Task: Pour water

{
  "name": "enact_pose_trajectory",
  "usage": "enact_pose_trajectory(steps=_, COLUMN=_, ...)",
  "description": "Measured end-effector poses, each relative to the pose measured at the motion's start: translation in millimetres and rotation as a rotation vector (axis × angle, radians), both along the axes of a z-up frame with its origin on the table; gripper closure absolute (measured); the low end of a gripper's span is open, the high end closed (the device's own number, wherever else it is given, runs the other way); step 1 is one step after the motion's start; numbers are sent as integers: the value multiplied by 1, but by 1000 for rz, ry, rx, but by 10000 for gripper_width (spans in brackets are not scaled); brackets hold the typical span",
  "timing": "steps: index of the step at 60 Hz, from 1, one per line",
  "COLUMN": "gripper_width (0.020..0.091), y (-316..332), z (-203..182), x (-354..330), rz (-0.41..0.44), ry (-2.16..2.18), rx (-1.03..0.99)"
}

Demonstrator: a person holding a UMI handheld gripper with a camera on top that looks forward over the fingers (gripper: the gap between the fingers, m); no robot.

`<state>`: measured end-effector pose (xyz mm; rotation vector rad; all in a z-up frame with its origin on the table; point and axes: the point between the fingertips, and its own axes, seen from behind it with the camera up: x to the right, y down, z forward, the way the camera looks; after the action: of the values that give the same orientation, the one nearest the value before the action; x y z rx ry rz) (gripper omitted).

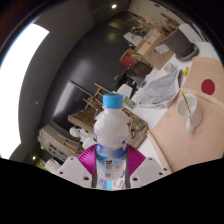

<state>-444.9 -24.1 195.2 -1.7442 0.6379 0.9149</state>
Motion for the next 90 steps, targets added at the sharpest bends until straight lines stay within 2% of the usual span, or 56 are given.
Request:
enact_pose_trajectory(steps=8, gripper_width=738, y=29, z=3, x=45, rz=-58, ry=424, rx=-74)
enact_pose_trajectory(steps=22, gripper_width=733, y=51, z=-24, x=92, rz=-113, ry=912, rx=-165)
enact_pose_trajectory(steps=29, gripper_width=735, y=56, z=-41, x=98, rz=-123, ry=1007, rx=-192)
enact_pose_trajectory(steps=42, gripper_width=737, y=58, z=-38, x=96, rz=-96, ry=1011, rx=-208)
enact_pose_trajectory(steps=51, gripper_width=735, y=55, z=-12, x=98, rz=-38, ry=752, rx=-157)
enact_pose_trajectory(steps=58, gripper_width=735, y=56, z=30, x=120, rz=-1, ry=364, rx=-25)
enact_pose_trajectory(steps=66, gripper_width=734, y=55, z=86, x=174, rz=-14, ry=-56, rx=145)
enact_pose_trajectory(steps=72, gripper_width=733, y=58, z=103, x=222, rz=-51, ry=-324, rx=217)
enact_pose_trajectory(steps=80, gripper_width=733, y=61, z=82, x=294, rz=-110, ry=-640, rx=208)
enact_pose_trajectory(steps=90, gripper_width=735, y=59, z=2, x=355, rz=-115, ry=-896, rx=126)
